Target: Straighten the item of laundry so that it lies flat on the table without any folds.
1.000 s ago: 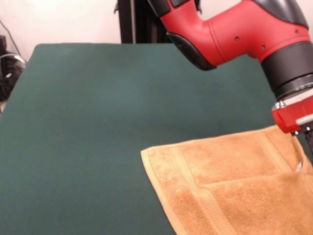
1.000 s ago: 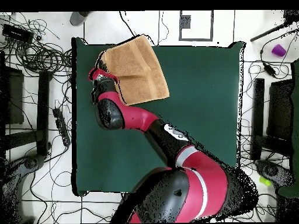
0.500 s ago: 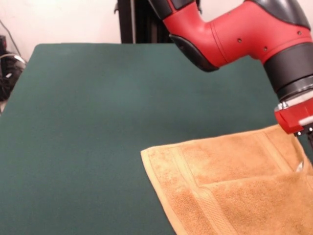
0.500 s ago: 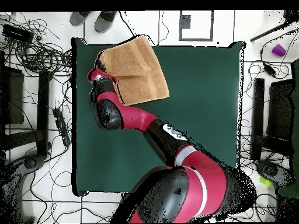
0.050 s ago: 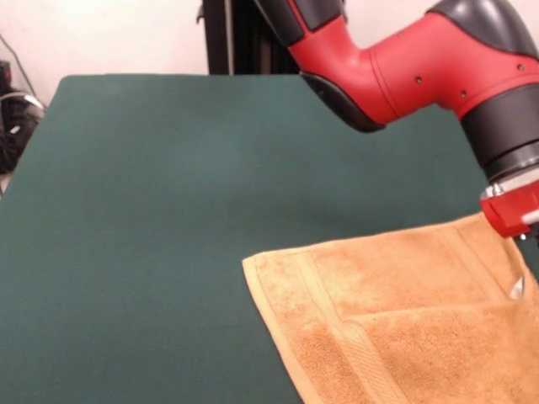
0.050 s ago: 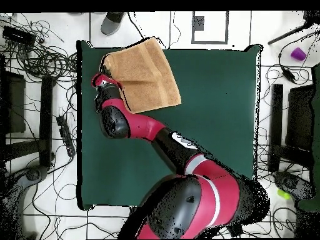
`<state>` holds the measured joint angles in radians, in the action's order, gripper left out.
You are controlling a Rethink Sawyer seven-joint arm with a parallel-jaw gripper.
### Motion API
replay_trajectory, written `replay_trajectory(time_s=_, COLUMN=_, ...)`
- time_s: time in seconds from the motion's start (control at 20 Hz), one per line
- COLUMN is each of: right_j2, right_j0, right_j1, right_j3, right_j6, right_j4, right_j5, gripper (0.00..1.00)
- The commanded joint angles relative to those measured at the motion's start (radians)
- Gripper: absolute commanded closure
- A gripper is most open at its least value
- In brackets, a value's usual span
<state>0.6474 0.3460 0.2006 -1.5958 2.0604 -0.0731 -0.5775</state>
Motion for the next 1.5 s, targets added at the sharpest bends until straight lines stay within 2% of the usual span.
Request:
replay_trajectory(time_s=0.05, right_j2=0.102, right_j0=-0.020, right_j1=-0.084, right_j3=0.066, right_j6=0.242, right_j4=0.009, right_j5=0.088, gripper=1.00)
replay_trajectory(time_s=0.5, right_j2=0.187, right_j0=-0.005, right_j1=-0.154, right_j3=0.113, right_j6=0.236, right_j4=-0.060, right_j5=0.094, gripper=1.00)
replay_trajectory(time_s=0.9, right_j2=0.208, right_j0=-0.001, right_j1=-0.180, right_j3=0.124, right_j6=0.219, right_j4=-0.070, right_j5=0.104, gripper=1.00)
replay_trajectory(time_s=1.3, right_j2=0.192, right_j0=-0.003, right_j1=-0.191, right_j3=0.116, right_j6=0.197, right_j4=-0.062, right_j5=0.096, gripper=1.00)
replay_trajectory(time_s=1.5, right_j2=0.151, right_j0=-0.016, right_j1=-0.176, right_j3=0.102, right_j6=0.184, right_j4=-0.029, right_j5=0.074, gripper=1.00)
